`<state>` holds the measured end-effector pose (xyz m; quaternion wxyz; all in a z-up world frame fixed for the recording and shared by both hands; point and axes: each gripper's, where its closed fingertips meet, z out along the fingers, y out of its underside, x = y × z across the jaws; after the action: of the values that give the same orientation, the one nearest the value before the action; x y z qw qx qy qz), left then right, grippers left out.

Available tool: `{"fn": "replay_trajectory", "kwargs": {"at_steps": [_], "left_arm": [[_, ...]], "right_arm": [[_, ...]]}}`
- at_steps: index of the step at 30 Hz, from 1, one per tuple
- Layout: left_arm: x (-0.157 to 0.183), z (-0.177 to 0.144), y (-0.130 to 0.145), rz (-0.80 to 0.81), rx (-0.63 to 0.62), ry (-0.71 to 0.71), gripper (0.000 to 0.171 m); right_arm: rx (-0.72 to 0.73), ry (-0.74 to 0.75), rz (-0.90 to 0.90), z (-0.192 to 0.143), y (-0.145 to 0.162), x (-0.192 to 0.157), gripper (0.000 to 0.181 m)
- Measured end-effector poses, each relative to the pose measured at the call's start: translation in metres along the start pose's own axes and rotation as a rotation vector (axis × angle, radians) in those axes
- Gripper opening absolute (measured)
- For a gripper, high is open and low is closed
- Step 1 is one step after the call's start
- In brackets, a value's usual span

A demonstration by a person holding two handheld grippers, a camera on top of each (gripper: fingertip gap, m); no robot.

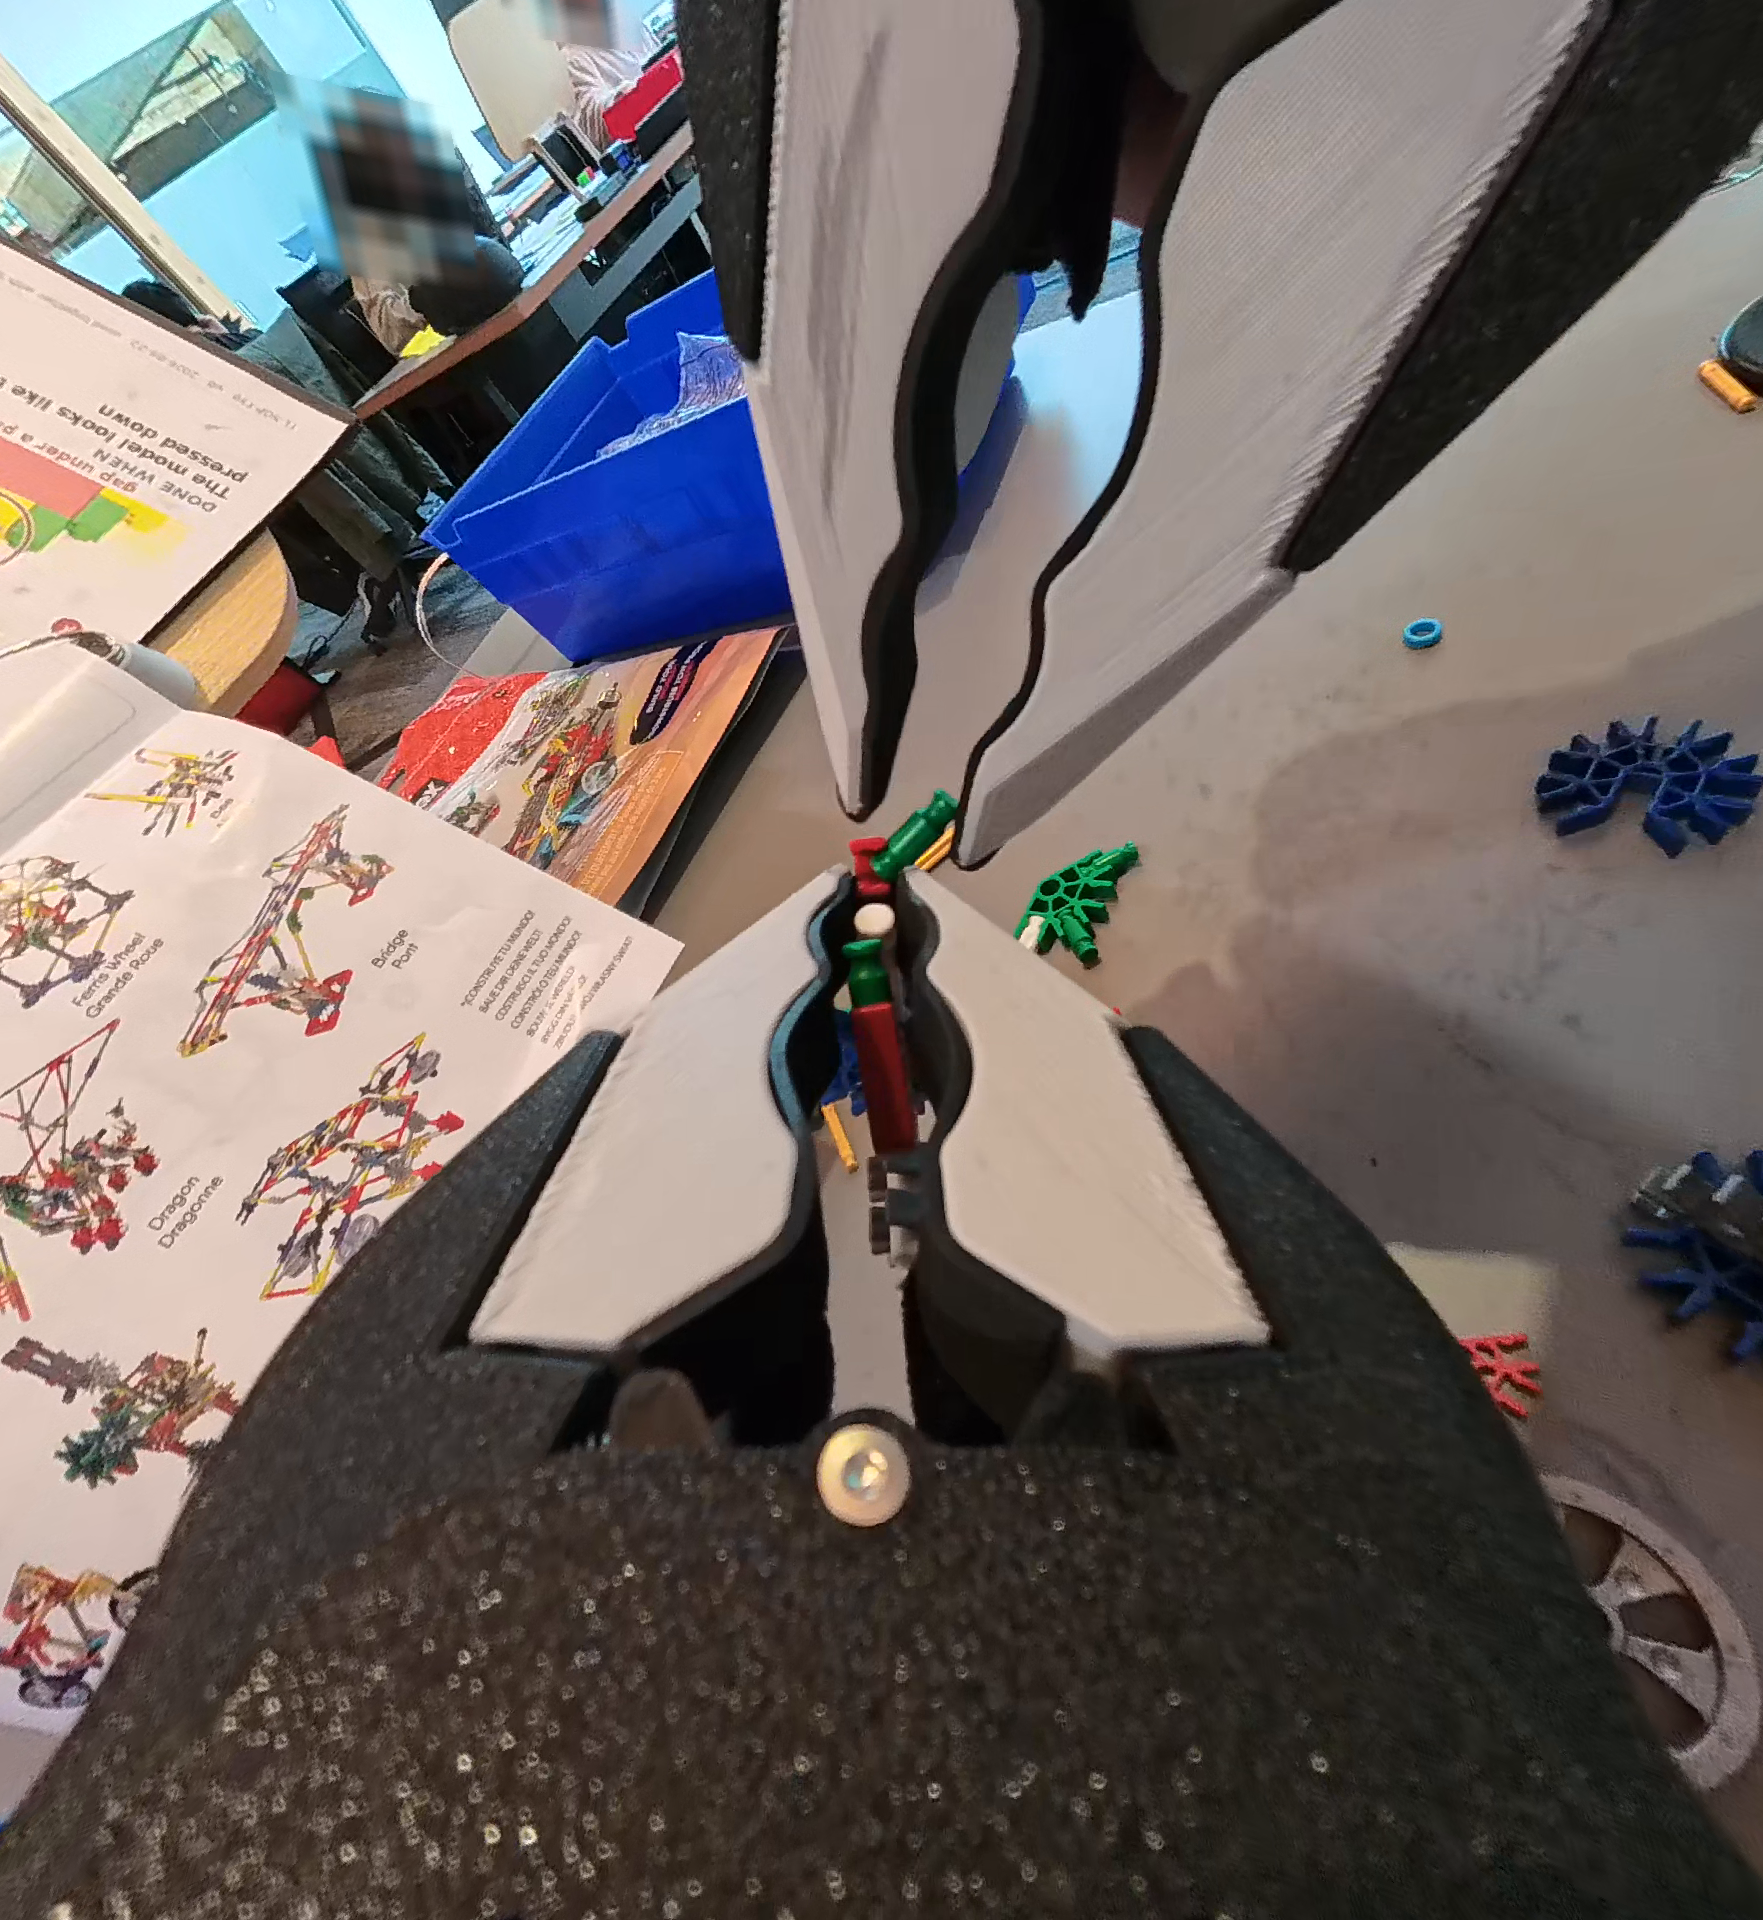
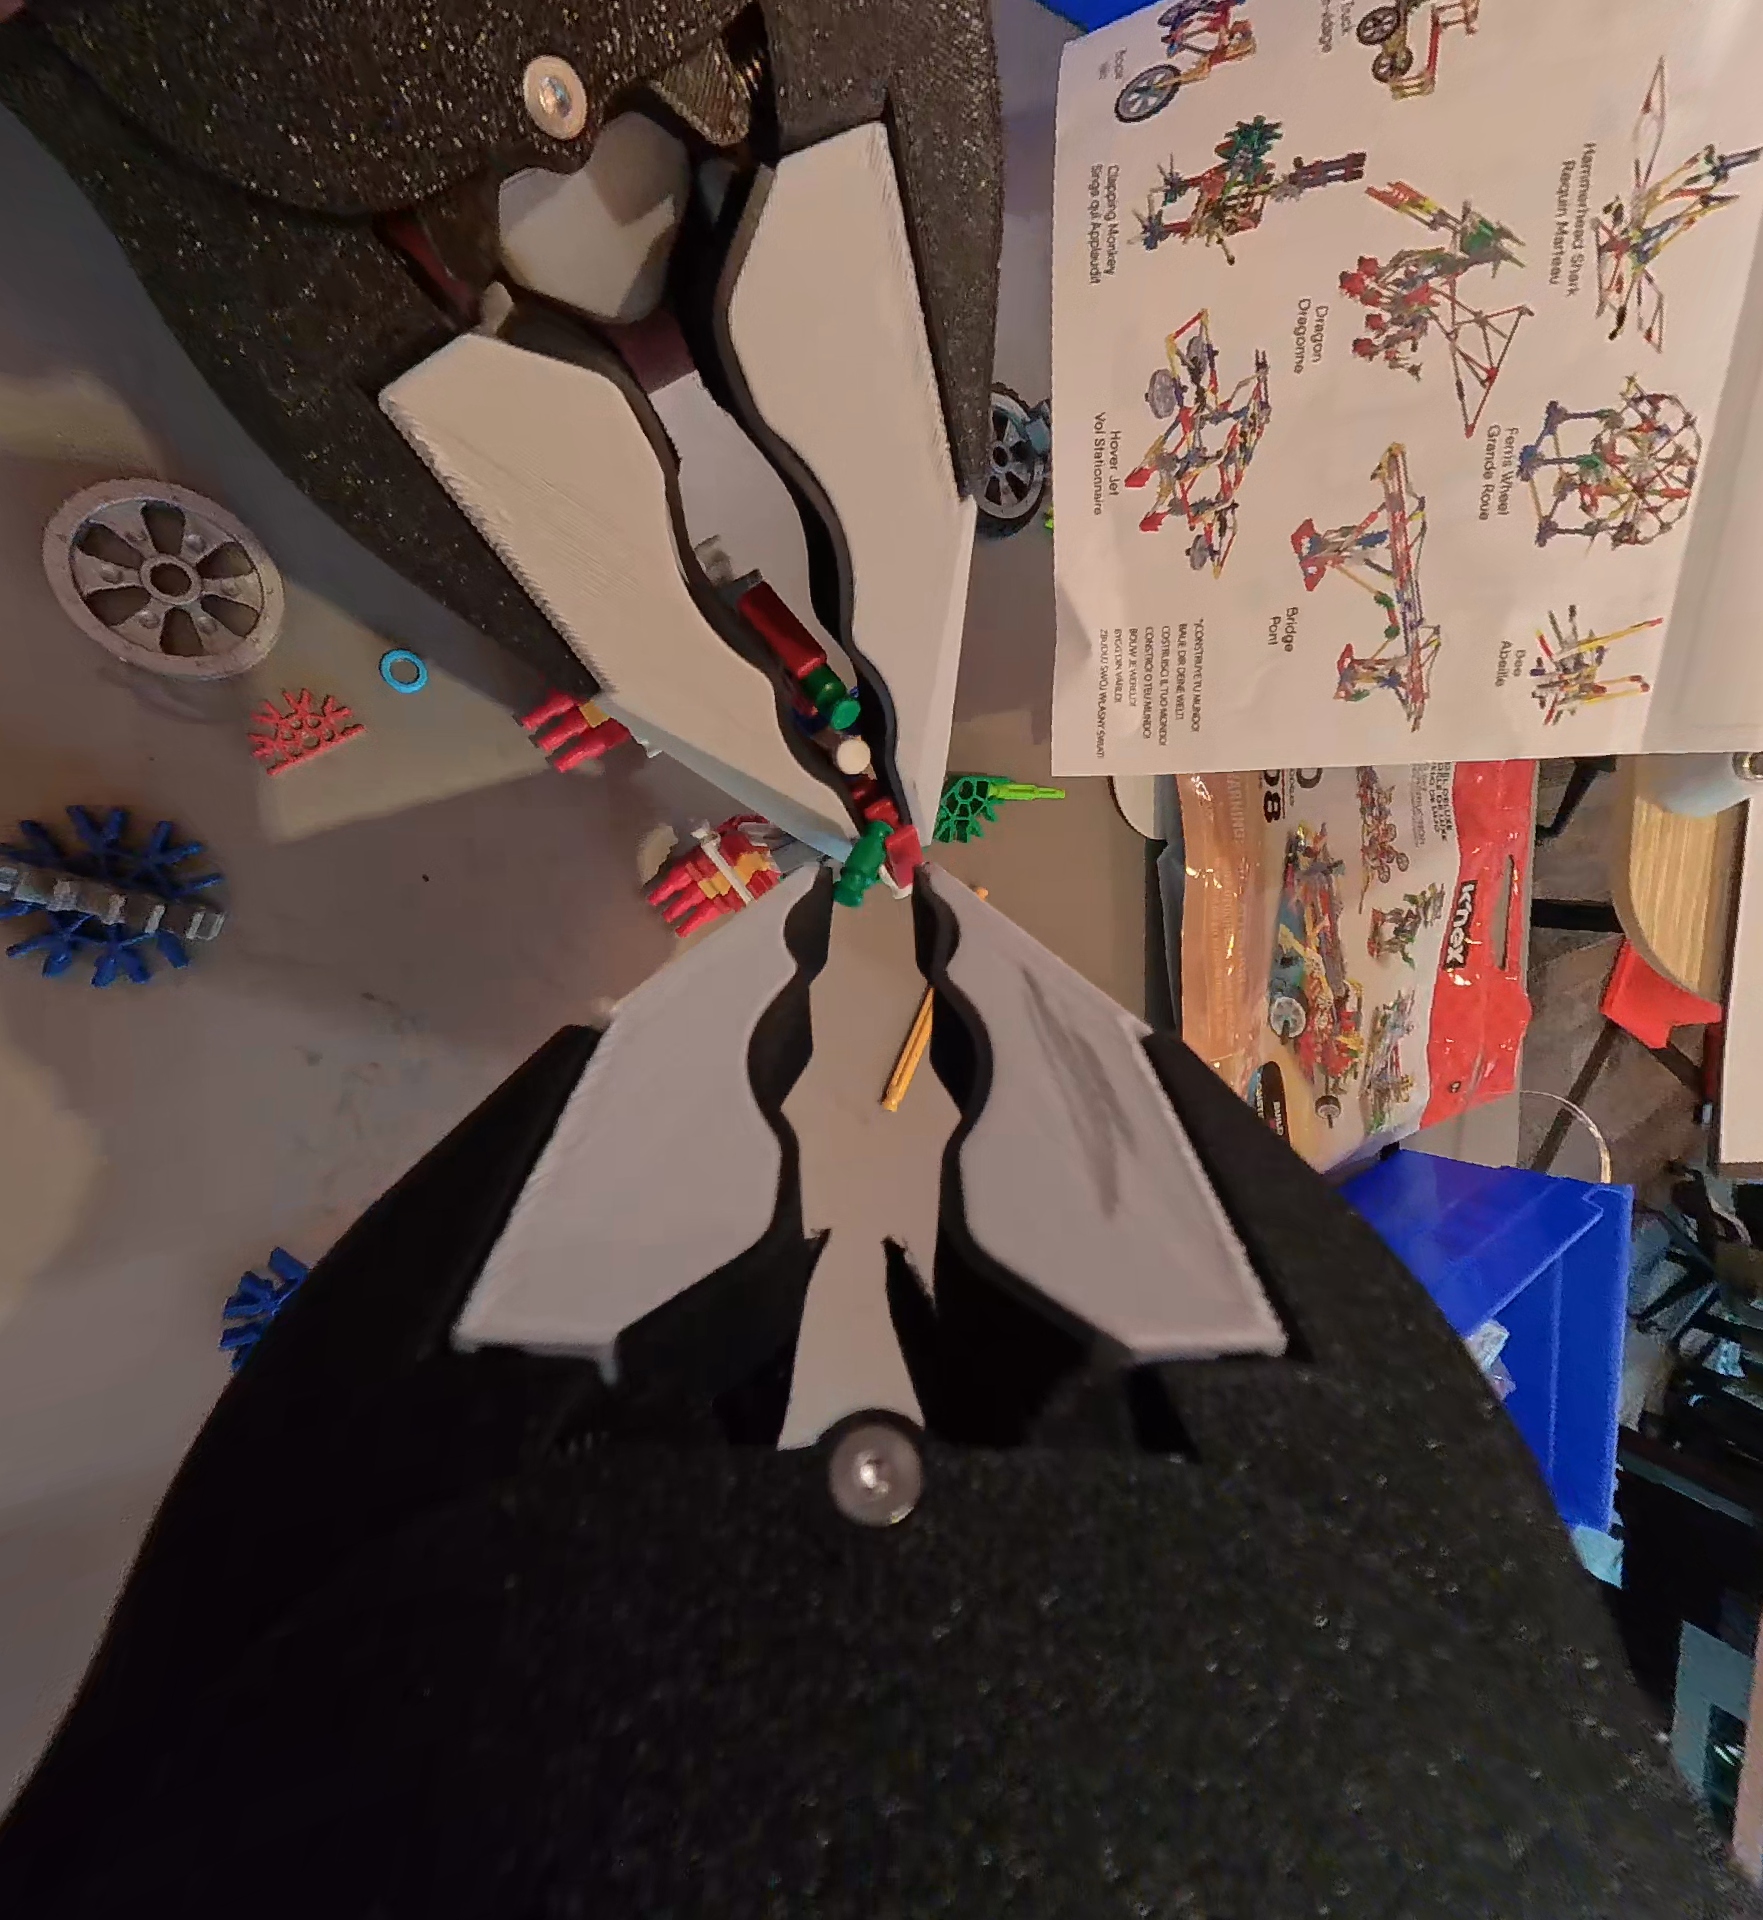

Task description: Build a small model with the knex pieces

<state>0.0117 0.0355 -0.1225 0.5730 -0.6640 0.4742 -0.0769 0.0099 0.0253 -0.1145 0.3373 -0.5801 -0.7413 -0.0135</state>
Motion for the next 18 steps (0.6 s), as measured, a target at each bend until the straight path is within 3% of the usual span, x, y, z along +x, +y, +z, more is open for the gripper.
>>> {"fn": "replay_trajectory", "kwargs": {"at_steps": [18], "left_arm": [[0.003, 0.0026, 0.0, -0.005, 0.0, 0.009, 0.004]], "right_arm": [[0.182, -0.011, 0.208, 0.0025, 0.0055, -0.0061, 0.007]]}}
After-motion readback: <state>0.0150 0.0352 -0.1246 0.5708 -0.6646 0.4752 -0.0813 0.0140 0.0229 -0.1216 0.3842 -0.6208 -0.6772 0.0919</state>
